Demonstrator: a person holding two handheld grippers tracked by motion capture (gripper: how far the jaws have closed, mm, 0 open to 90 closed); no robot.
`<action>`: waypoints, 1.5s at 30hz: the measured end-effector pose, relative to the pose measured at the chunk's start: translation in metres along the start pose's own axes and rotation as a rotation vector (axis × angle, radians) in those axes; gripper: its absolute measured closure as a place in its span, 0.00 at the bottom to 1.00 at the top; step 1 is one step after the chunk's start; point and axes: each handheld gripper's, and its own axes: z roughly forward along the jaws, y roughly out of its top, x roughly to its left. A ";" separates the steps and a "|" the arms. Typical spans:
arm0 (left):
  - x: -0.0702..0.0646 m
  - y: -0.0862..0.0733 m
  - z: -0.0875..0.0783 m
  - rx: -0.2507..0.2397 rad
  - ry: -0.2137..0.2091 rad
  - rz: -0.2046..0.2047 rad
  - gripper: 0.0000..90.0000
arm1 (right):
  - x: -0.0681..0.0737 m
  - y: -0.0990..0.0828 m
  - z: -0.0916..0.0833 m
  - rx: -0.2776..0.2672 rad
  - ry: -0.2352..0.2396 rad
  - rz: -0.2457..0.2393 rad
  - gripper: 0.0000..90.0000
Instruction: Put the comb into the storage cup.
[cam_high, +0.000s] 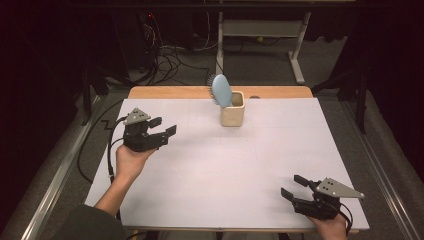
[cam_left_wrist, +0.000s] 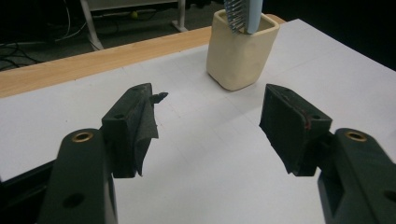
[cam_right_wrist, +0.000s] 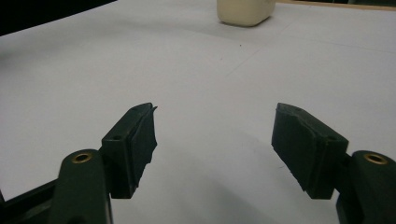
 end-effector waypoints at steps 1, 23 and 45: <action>0.000 -0.001 -0.001 -0.001 0.000 -0.001 0.40 | 0.000 0.000 0.000 0.000 0.000 0.001 0.35; 0.005 -0.022 -0.019 -0.017 0.003 -0.021 0.40 | 0.000 0.000 0.000 0.003 -0.001 -0.001 0.35; 0.002 -0.035 -0.032 -0.019 0.009 -0.007 0.39 | 0.000 0.000 0.000 0.003 -0.003 -0.001 0.35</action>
